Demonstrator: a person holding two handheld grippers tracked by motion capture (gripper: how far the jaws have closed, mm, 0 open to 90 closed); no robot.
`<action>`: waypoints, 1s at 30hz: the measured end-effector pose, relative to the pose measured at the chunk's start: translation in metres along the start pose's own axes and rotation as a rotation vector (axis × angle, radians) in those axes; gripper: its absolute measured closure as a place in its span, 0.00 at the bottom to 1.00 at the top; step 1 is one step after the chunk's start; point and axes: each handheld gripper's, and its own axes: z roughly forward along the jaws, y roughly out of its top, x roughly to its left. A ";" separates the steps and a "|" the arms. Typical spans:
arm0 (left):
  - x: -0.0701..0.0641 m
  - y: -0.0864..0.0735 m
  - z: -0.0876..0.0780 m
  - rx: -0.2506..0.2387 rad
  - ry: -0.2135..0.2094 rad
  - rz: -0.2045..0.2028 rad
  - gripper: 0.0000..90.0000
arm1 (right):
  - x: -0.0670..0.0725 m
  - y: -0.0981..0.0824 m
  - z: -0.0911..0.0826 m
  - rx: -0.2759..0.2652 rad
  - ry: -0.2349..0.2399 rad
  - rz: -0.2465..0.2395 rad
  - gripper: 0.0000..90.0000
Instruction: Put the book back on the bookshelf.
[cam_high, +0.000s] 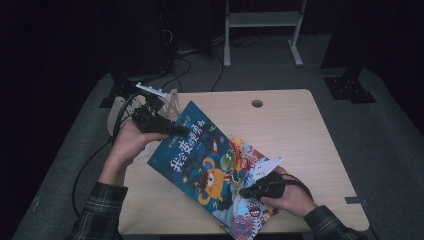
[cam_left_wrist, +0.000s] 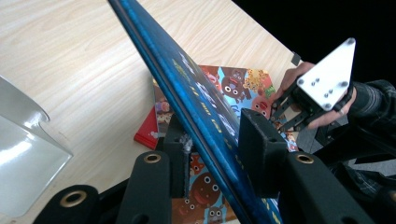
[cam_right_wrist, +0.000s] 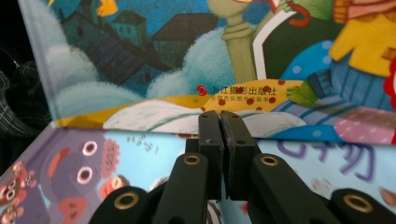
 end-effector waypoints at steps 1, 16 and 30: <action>-0.001 0.002 0.000 0.000 0.002 0.001 0.73 | 0.001 0.001 0.001 0.000 0.000 -0.005 0.96; -0.013 0.040 0.000 0.108 0.021 0.024 0.78 | 0.005 0.011 0.012 -0.010 0.009 -0.025 0.78; -0.024 0.060 -0.006 0.157 0.055 0.043 0.82 | -0.041 -0.009 -0.021 -0.109 -0.267 0.077 0.44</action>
